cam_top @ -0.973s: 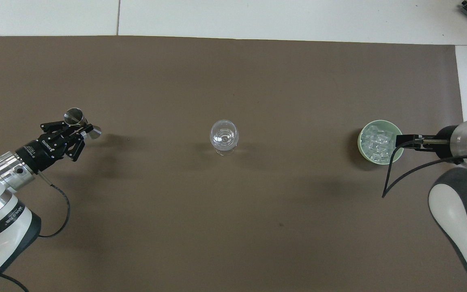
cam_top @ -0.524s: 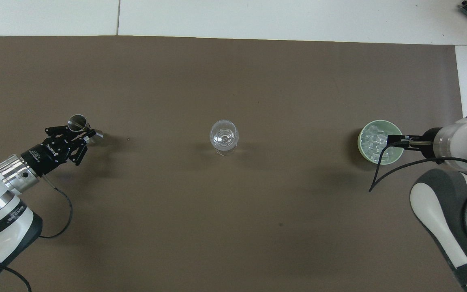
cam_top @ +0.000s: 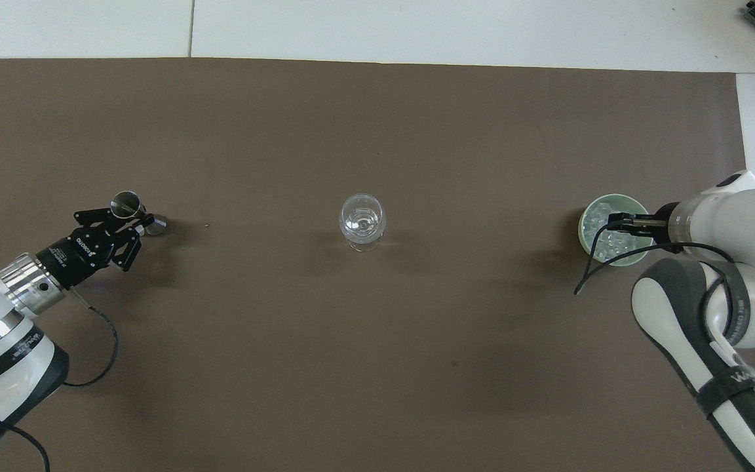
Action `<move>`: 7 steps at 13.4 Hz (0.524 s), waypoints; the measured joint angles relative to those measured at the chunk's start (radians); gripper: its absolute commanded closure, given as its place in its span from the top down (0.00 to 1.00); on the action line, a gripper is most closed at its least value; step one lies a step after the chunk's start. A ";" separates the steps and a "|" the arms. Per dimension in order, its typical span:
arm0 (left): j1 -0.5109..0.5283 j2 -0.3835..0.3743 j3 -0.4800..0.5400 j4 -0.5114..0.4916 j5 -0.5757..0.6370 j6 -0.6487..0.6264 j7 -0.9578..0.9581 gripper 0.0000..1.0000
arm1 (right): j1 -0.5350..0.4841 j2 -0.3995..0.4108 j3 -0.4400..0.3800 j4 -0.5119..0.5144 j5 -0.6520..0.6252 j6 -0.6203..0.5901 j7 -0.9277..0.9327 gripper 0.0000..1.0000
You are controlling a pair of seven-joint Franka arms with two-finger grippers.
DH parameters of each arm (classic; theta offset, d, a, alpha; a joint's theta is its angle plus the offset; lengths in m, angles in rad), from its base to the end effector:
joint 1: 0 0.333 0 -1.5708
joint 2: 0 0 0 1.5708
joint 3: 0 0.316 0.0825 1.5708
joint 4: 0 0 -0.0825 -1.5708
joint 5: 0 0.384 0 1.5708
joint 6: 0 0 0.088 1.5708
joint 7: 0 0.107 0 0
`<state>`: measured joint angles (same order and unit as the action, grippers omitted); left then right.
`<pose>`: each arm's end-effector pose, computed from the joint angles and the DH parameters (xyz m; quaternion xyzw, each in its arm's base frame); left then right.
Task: Pour wine and add ice with both arms
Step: 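Lower the jigger with the left gripper while the right gripper grips ice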
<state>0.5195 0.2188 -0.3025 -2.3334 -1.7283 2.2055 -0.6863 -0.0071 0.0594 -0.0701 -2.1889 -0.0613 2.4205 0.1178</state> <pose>0.5070 0.0753 0.2488 0.3204 0.7618 -0.2489 0.5049 0.5554 -0.0430 0.3769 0.9931 -0.0756 0.0865 0.0224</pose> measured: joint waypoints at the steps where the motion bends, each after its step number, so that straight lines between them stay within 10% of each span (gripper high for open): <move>1: 0.000 0.002 0.000 0.000 0.000 0.000 0.001 0.06 | 0.000 0.016 0.000 0.000 0.000 0.017 0.001 0.64; 7: 0.000 0.006 -0.002 -0.001 0.000 0.000 0.002 0.46 | 0.000 0.080 -0.001 0.000 0.000 0.091 0.022 0.64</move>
<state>0.5195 0.2249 -0.3041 -2.3345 -1.7283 2.2054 -0.6846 -0.0073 0.1389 -0.0708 -2.1887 -0.0611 2.5115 0.1396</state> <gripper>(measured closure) 0.648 0.357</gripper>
